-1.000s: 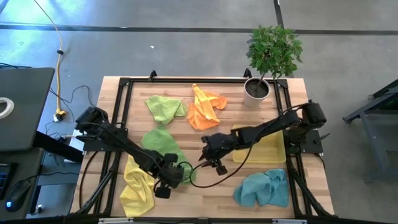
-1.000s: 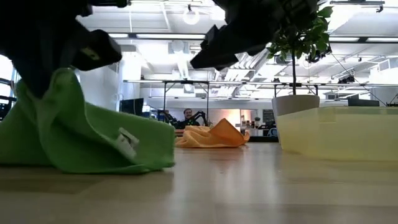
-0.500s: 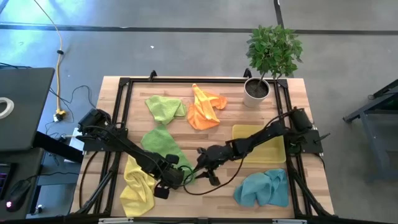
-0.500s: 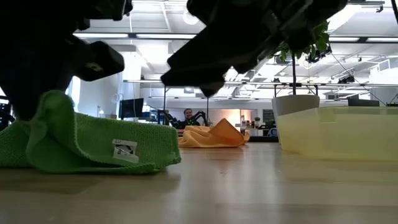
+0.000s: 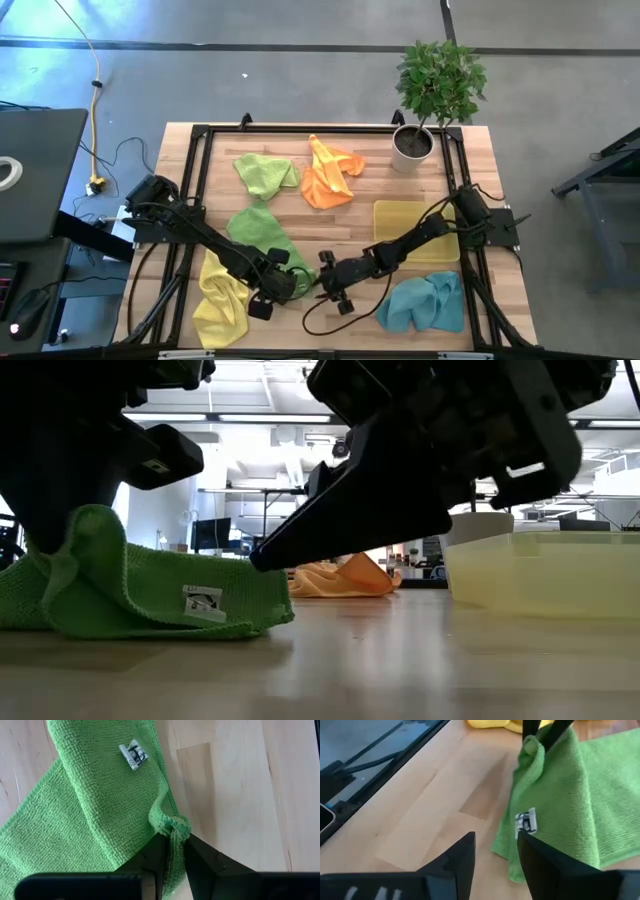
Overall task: Fold microfiber towels
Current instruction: Fold the bottom green microfiber cloth
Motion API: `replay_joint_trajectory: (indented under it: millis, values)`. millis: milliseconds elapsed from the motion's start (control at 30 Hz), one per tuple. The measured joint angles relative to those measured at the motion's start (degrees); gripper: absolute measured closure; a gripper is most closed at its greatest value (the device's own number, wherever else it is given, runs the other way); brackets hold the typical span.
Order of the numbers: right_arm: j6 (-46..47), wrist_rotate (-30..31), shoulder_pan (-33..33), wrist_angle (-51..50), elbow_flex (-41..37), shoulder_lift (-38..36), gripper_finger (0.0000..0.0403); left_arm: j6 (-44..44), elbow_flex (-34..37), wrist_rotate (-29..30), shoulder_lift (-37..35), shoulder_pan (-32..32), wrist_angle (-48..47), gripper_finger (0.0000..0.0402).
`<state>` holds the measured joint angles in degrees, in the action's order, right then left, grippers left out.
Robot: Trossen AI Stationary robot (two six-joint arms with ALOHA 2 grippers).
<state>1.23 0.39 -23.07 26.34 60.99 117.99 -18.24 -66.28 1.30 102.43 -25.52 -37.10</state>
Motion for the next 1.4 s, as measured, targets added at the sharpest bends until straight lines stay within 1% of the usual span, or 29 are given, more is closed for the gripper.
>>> replay_joint_trajectory:
  millis: [200, 300, 400, 567, 833, 900, 1000, 1233, 1300, 1400]
  values:
    - [1.49, 0.61, 0.2, 1.14, 0.16, 0.94, 0.0213, -0.09, 0.0, 0.0, 0.0, 0.0, -0.02, 0.0344]
    - [-0.62, 0.72, 0.2, 1.3, 2.69, 2.71, 0.02, -0.15, 0.0, -0.2, 0.0, 0.0, -0.04, 0.0344]
    - [-3.55, 3.06, 0.17, -1.23, 5.69, 4.58, 0.0198, -0.51, 0.0, -0.67, -0.02, -0.01, -0.17, 0.0344]
    - [-3.23, 2.66, 0.55, -6.78, 9.6, 7.11, 0.0197, -0.91, 0.0, -0.85, -0.02, -0.04, -0.37, 0.0344]
    - [-3.14, 2.51, 0.87, -9.46, 10.44, 8.5, 0.0201, -0.65, 0.0, -0.85, -0.07, -0.04, -0.42, 0.0344]
    - [-3.12, 2.93, 0.86, -9.97, 10.49, 8.5, 0.0213, -0.66, 0.0, -0.85, -0.07, -0.04, -0.33, 0.0344]
    - [-3.12, 3.3, 0.74, -11.2, 10.56, 8.5, 0.0251, -1.53, 0.0, -0.85, -0.09, -0.04, -0.33, 0.0344]
    - [-2.22, 3.83, 0.39, -13.39, 10.53, 8.5, 0.0386, -4.91, 0.0, -0.85, -0.09, -0.57, 0.23, 0.0344]
    - [-0.82, 3.12, 0.32, -13.63, 10.47, 8.01, 0.0394, -6.49, 0.0, -0.85, -0.09, -0.88, 0.59, 0.0344]
    - [2.78, 1.58, 0.27, -15.73, 10.22, 6.45, 0.0387, -9.72, 0.0, -0.83, -0.09, -1.56, 2.23, 0.0344]
